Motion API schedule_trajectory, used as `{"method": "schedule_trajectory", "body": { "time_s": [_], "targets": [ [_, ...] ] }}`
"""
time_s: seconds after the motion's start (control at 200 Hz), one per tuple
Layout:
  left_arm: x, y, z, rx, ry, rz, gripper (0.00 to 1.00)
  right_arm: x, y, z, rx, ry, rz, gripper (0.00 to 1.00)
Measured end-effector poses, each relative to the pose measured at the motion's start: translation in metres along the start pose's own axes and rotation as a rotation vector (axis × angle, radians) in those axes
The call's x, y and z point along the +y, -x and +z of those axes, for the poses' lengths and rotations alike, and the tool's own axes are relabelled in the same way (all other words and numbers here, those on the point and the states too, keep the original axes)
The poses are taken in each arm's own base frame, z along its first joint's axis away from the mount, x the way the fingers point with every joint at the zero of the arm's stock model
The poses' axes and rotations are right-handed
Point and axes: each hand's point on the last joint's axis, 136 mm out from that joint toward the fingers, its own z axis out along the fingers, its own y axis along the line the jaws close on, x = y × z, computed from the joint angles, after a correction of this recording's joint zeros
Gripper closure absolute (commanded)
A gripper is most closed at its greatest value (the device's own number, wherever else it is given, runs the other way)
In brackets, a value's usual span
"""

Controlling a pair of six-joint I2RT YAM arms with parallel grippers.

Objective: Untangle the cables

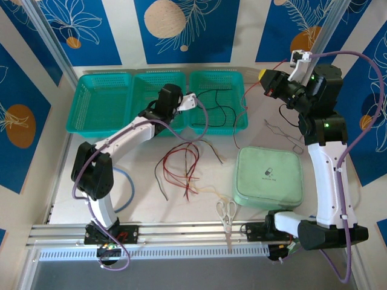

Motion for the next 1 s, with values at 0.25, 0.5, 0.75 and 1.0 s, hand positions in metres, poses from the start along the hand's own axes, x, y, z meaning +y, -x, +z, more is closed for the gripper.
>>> {"method": "schedule_trajectory", "body": {
  "time_s": [0.25,0.5,0.75,1.0],
  "targets": [
    [-0.014,-0.013,-0.008,-0.118,-0.08,0.032,1.0,-0.001,0.0,0.0,0.0,-0.002,0.001,1.0],
    [-0.052,-0.018,-0.021,-0.201,-0.187,0.049,1.0,-0.001,0.0,0.0,0.002,-0.003,0.002,1.0],
    [-0.084,-0.025,-0.024,-0.209,-0.348,-0.005,1.0,0.0,-0.001,-0.001,0.004,-0.003,0.003,1.0],
    [-0.085,-0.018,0.0,-0.18,-0.464,-0.075,1.0,0.002,0.001,-0.002,0.003,0.001,0.001,1.0]
  ]
}}
